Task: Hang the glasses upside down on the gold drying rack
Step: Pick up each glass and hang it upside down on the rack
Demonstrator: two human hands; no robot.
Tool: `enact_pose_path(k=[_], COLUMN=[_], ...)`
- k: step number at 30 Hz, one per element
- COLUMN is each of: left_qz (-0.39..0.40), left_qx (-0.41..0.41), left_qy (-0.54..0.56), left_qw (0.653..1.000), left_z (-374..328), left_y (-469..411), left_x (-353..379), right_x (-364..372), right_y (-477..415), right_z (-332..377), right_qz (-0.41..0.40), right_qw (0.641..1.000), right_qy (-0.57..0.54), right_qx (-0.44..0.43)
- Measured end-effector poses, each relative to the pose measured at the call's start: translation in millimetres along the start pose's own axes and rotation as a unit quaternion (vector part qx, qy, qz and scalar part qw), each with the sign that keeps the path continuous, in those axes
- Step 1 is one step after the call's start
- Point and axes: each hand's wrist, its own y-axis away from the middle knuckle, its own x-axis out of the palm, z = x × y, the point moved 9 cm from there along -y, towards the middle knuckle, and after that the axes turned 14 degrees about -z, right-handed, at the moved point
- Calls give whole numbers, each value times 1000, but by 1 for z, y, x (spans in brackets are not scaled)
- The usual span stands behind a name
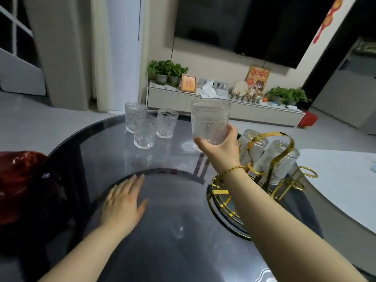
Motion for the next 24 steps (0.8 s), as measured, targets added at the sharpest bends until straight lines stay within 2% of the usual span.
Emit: enact_pose_path(k=[4, 7, 11, 16, 21, 24], left_qz=[32, 97, 133, 131, 124, 128], left_qx=[162, 217, 218, 221, 211, 208], left_qy=[99, 103, 93, 51, 41, 47], left_qw=[981, 966, 962, 965, 969, 969], left_z=[-103, -154, -180, -188, -191, -192], left_y=[42, 69, 82, 80, 76, 77], left_x=[13, 38, 59, 61, 56, 56], right_x=[-69, -119, -187, -259, -286, -293], right_y=[31, 39, 32, 14, -10, -29], right_z=[67, 90, 86, 67, 47, 43], right_qz=[59, 67, 42, -11, -2, -8], right_qw=[993, 989, 988, 984, 979, 969], right_qy=[32, 67, 113, 167, 202, 245], right_qx=[-97, -110, -96, -60, 17, 28])
